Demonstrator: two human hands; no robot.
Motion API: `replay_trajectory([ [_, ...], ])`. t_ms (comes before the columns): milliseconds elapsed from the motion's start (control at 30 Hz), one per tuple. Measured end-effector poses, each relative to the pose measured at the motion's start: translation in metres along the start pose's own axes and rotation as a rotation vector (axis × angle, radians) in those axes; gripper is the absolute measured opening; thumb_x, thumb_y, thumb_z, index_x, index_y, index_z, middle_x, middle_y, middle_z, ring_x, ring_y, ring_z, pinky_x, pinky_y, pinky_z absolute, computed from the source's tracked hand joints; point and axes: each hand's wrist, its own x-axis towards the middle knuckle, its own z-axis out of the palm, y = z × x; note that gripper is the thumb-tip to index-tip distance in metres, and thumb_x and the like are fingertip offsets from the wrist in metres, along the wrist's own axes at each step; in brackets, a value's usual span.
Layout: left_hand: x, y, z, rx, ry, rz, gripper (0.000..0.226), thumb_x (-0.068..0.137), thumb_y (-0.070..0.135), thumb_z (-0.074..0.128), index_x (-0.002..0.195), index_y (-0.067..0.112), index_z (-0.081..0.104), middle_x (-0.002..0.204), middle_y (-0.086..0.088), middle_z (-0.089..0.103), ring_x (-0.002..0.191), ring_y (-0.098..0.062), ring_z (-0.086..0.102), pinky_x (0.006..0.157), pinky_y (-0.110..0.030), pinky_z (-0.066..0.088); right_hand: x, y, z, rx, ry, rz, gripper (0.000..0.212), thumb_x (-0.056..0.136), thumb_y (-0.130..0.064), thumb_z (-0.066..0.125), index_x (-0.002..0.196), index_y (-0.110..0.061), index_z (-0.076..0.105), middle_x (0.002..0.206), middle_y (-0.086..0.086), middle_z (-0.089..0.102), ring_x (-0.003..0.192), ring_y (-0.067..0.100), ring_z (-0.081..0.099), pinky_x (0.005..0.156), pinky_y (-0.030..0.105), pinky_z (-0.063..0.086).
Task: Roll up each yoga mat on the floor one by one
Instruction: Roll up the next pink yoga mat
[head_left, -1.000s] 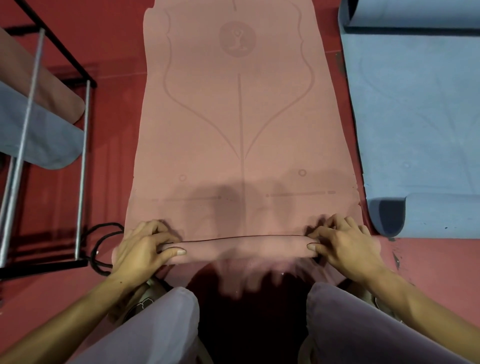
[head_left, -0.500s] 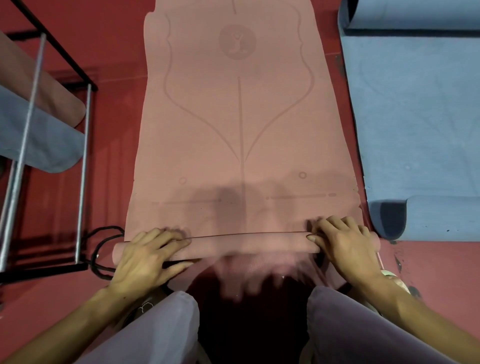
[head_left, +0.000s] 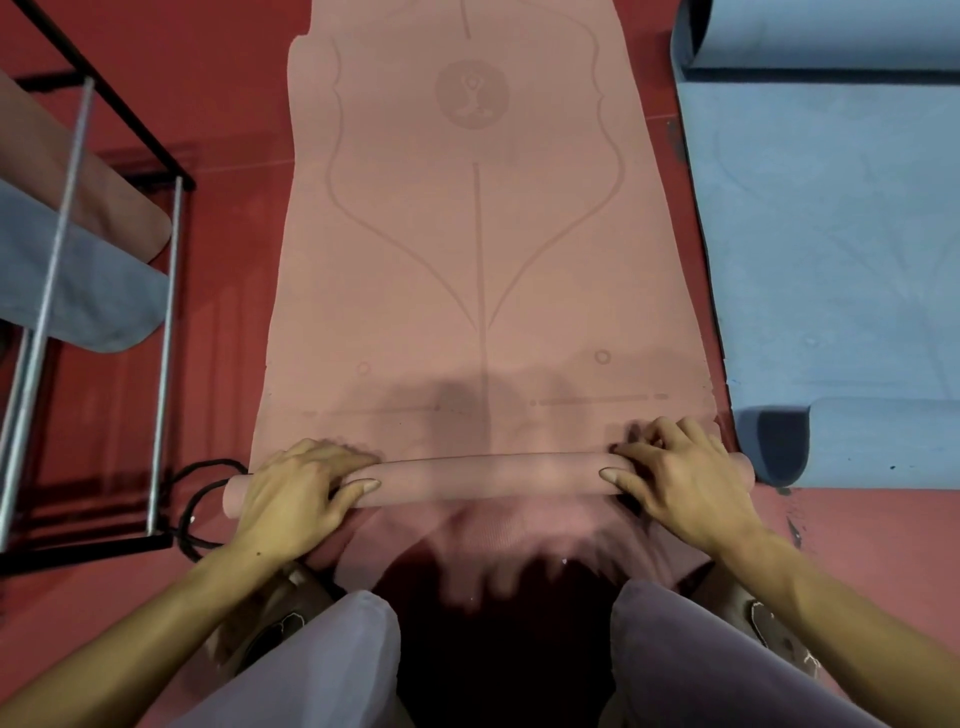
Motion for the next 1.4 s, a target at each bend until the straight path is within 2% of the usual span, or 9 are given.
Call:
replay_trajectory([
  [100, 0.007, 0.001, -0.004, -0.018, -0.015, -0.051, 0.046, 0.091, 0.072, 0.047, 0.123, 0.045, 0.068, 0.108, 0.023, 0.072, 0.104, -0.011, 0.066, 0.08, -0.035, 0.053, 0.009, -0.003, -0.007, -0.026, -0.036, -0.008, 0.065, 0.096, -0.078, 0.032, 0.113, -0.036, 0.078, 0.1, -0.006, 0.061, 0.091, 0.023, 0.055, 0.064, 0.035, 0.038],
  [233, 0.01, 0.006, -0.003, -0.042, -0.041, -0.069, 0.042, 0.088, 0.07, 0.053, 0.122, 0.045, 0.058, 0.104, 0.03, 0.066, 0.102, -0.009, 0.062, 0.075, -0.033, 0.047, 0.014, -0.008, -0.016, 0.029, -0.103, 0.069, 0.056, 0.091, -0.076, 0.047, 0.116, -0.031, 0.067, 0.109, -0.008, 0.064, 0.101, 0.024, 0.056, 0.064, 0.029, 0.025],
  [367, 0.01, 0.013, -0.003, 0.015, 0.058, -0.003, 0.031, 0.095, 0.058, 0.055, 0.119, 0.042, 0.063, 0.115, 0.024, 0.06, 0.097, -0.014, 0.052, 0.079, -0.038, 0.045, 0.017, -0.009, -0.005, 0.104, -0.085, 0.084, 0.054, 0.088, -0.074, 0.049, 0.109, -0.025, 0.06, 0.105, -0.002, 0.062, 0.095, 0.027, 0.051, 0.073, 0.041, 0.044],
  [500, 0.009, 0.028, 0.005, 0.096, 0.151, 0.125, 0.028, 0.099, 0.029, 0.05, 0.117, 0.032, 0.071, 0.106, 0.014, 0.062, 0.084, -0.021, 0.054, 0.068, -0.042, 0.046, 0.021, -0.018, 0.0, 0.098, -0.01, 0.121, 0.034, 0.09, -0.059, 0.066, 0.102, -0.027, 0.065, 0.101, -0.005, 0.059, 0.091, 0.025, 0.052, 0.071, 0.04, 0.041],
  [700, 0.004, 0.031, 0.013, 0.195, 0.174, 0.116, 0.036, 0.091, 0.016, 0.051, 0.116, 0.023, 0.076, 0.118, 0.009, 0.07, 0.091, -0.025, 0.059, 0.068, -0.041, 0.048, 0.018, -0.022, 0.006, 0.091, 0.135, 0.039, 0.028, 0.105, -0.046, 0.056, 0.104, -0.025, 0.075, 0.097, -0.008, 0.064, 0.085, 0.022, 0.054, 0.067, 0.038, 0.042],
  [933, -0.001, 0.031, 0.009, 0.269, 0.095, 0.133, 0.052, 0.094, 0.043, 0.06, 0.14, 0.019, 0.064, 0.134, 0.004, 0.064, 0.11, -0.028, 0.056, 0.087, -0.042, 0.044, 0.003, -0.019, 0.006, 0.046, 0.088, -0.1, 0.062, 0.094, -0.062, 0.067, 0.136, -0.017, 0.065, 0.122, -0.001, 0.065, 0.105, 0.027, 0.056, 0.087, 0.044, 0.051],
  [1133, 0.005, 0.027, 0.009, 0.32, 0.049, 0.005, 0.055, 0.097, 0.051, 0.045, 0.148, 0.034, 0.056, 0.129, -0.001, 0.061, 0.112, -0.031, 0.054, 0.094, -0.047, 0.044, 0.02, -0.013, 0.001, 0.043, 0.078, -0.106, 0.044, 0.095, -0.057, 0.065, 0.119, -0.02, 0.064, 0.102, -0.003, 0.068, 0.091, 0.025, 0.056, 0.078, 0.04, 0.048],
  [1300, 0.016, 0.018, 0.0, 0.264, 0.015, 0.001, 0.057, 0.095, 0.06, 0.043, 0.148, 0.043, 0.056, 0.117, 0.001, 0.061, 0.098, -0.026, 0.055, 0.083, -0.043, 0.049, 0.029, -0.008, 0.0, 0.06, 0.05, -0.092, 0.044, 0.095, -0.057, 0.064, 0.126, -0.026, 0.069, 0.12, -0.001, 0.065, 0.102, 0.026, 0.052, 0.085, 0.041, 0.05],
  [1400, 0.03, 0.015, -0.013, 0.201, -0.046, -0.039, 0.051, 0.094, 0.059, 0.057, 0.142, 0.043, 0.059, 0.112, 0.008, 0.068, 0.098, -0.022, 0.059, 0.082, -0.041, 0.051, 0.033, -0.009, -0.002, 0.022, 0.075, -0.075, 0.043, 0.099, -0.057, 0.058, 0.129, -0.029, 0.071, 0.114, 0.0, 0.058, 0.096, 0.024, 0.046, 0.08, 0.04, 0.046],
])
